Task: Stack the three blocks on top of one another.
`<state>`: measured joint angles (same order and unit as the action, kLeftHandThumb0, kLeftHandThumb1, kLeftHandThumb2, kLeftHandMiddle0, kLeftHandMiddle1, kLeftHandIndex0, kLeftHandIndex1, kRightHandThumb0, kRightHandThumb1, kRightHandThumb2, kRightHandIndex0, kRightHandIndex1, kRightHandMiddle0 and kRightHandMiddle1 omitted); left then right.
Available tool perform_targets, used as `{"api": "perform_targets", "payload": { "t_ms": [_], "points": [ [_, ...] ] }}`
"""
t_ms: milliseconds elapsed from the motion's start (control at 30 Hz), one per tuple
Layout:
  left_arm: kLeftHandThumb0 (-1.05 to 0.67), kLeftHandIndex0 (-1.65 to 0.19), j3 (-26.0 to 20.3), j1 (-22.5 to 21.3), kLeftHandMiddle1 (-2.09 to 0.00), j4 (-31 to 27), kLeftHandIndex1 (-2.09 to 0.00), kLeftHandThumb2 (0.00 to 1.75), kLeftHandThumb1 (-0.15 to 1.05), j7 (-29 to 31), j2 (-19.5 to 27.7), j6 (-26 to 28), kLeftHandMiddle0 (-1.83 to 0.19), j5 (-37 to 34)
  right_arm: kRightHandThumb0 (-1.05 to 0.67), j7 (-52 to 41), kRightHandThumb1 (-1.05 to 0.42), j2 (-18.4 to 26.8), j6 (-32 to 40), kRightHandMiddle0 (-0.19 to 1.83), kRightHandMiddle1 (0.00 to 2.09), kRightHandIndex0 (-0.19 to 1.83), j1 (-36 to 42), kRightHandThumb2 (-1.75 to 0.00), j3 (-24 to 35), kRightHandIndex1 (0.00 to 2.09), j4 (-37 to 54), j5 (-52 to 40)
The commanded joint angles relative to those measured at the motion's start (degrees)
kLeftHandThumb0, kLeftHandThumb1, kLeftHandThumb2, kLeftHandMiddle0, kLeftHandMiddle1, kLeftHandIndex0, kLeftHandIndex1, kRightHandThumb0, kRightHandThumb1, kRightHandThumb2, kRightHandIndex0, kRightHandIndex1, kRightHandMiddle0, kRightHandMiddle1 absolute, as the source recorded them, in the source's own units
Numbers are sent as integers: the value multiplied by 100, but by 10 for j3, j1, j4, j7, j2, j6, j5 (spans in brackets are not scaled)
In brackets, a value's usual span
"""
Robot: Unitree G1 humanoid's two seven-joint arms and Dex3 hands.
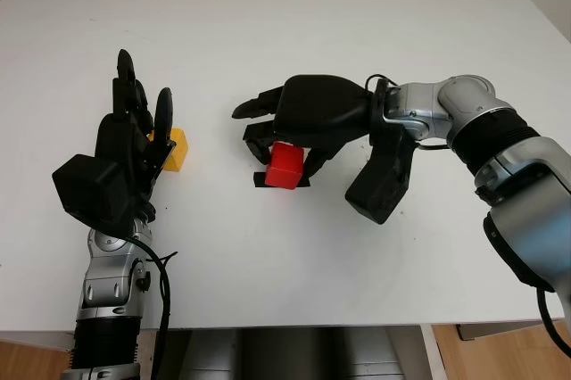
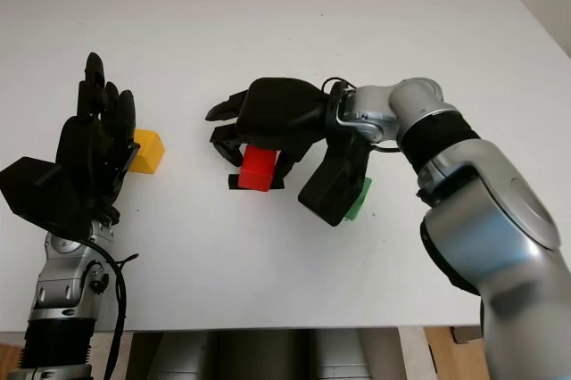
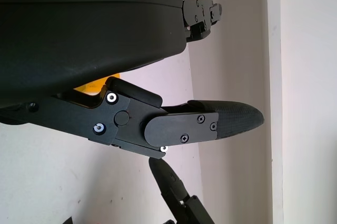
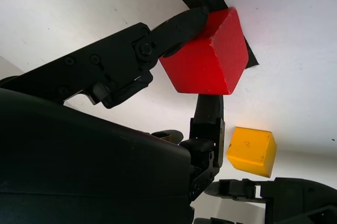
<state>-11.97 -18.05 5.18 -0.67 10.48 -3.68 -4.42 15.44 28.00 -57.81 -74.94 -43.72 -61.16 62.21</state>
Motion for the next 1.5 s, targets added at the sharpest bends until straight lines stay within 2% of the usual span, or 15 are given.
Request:
{"api": "perform_targets", "payload": {
  "t_ms": [0,200,400,500,533,633,900,1000,1100,1133,1200,1267,1467],
  "points": [
    [-71,11,0,8,-5,-7,-6,46,105,-1,-2,-5,15,1,-53,-7,-92,6,-2,34,149,29,-9,-5,-6,3,-2,1],
    [-71,12,-1,8,-5,-10,-5,47,105,3,1,-1,16,-1,-61,-11,-89,9,5,16,126,20,-8,-5,-8,1,6,1],
    [-71,12,-1,5,-5,-7,-5,47,105,3,0,-2,16,-2,-78,-49,-90,13,15,-6,46,-5,-8,-6,-4,3,14,-7],
    [-71,12,-2,3,-5,-5,-6,47,105,3,0,-3,16,-2,-85,-61,-92,16,16,-15,31,-13,-5,-6,2,1,18,-15],
    [-71,11,-2,2,-5,-3,-6,47,105,3,1,-3,16,-2,-89,-69,-93,17,15,-18,19,-17,-4,-6,6,1,17,-22],
    [-72,12,-1,0,-5,-1,-5,47,105,8,4,-2,16,-3,-91,-83,-95,19,14,-19,4,-19,-3,-6,13,0,18,-36],
    [-72,13,-2,2,-5,-6,-5,47,105,7,5,0,17,0,-94,-110,-96,28,12,-19,0,-19,-1,-5,38,0,23,-74],
    [-72,15,-2,9,-4,-17,-4,51,105,12,12,7,19,1,-96,-176,-95,40,12,-19,0,-19,4,-5,82,0,27,-151],
    [-71,15,-6,12,-4,-19,-4,52,105,13,15,4,18,0,-94,-240,-103,51,31,-19,0,-19,22,-13,130,0,56,-231],
    [-71,15,-7,13,-4,-19,-5,52,105,12,16,4,18,0,-93,-263,-104,52,43,-19,0,-19,35,-15,154,0,64,-272],
    [-71,13,-11,12,-5,-18,-5,51,105,11,17,3,17,-1,-91,-298,-104,51,74,-19,0,-19,65,-37,200,0,81,-344],
    [-71,12,-14,12,-6,-18,-6,50,105,10,19,4,16,-1,-90,-324,-105,45,116,-19,0,-19,100,-46,244,0,104,-410],
    [-70,12,-20,12,-6,-17,-6,49,105,24,32,1,16,-5,-87,-341,-105,17,236,-19,0,-19,193,-51,331,0,174,-518]
  ]
}}
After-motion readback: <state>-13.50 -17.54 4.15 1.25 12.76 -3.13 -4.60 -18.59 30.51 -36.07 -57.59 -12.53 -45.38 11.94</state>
